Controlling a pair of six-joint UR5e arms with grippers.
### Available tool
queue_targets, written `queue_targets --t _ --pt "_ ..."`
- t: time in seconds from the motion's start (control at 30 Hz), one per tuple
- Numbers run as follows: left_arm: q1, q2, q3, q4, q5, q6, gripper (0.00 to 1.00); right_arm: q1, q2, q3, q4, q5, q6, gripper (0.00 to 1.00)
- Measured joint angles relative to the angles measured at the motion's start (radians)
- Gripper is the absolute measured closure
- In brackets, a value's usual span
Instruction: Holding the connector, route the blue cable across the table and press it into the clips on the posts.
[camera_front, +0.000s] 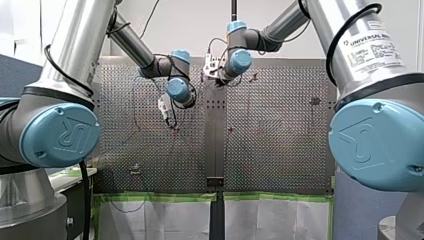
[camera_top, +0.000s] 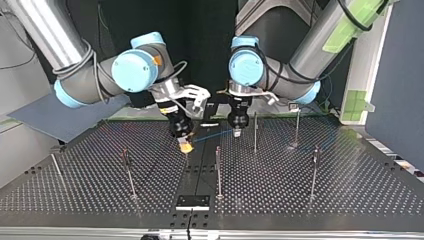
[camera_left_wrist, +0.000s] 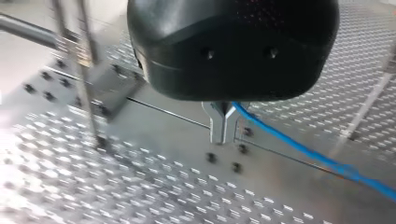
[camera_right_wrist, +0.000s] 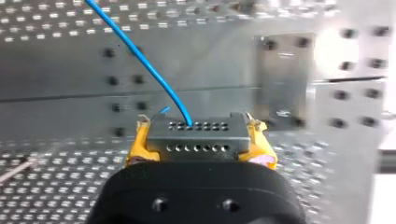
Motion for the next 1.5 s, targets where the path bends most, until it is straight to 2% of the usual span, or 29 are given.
queue_targets --t 0.23,0.4,0.53,0.77,1.0,1.3,1.5 --pt "0.004 0.074 0.000 0.002 0.003 -0.001 0.99 -0.001 -0.070 0.000 0.009 0.001 0.011 1.00" --pt "0.006 0.122 0.000 0.023 0.011 -0.004 0.99 -0.001 -0.078 0.000 0.014 0.001 0.013 1.00" --pt "0.007 0.154 0.001 0.045 0.038 -0.010 0.99 -0.002 -0.071 0.000 0.014 0.001 0.014 1.00" --pt "0.017 0.114 0.021 0.060 0.102 -0.023 0.99 -0.008 -0.059 0.000 0.012 -0.003 0.017 1.00" --pt "0.036 0.101 0.027 0.066 0.115 -0.020 0.99 -0.016 -0.059 -0.001 0.010 -0.012 0.020 1.00" --pt "0.068 0.091 0.051 0.082 0.162 -0.017 0.99 -0.035 -0.055 -0.002 0.001 -0.064 0.030 1.00" --pt "0.077 0.041 0.093 0.070 0.188 -0.008 0.99 -0.055 -0.053 -0.010 -0.001 -0.085 0.047 1.00"
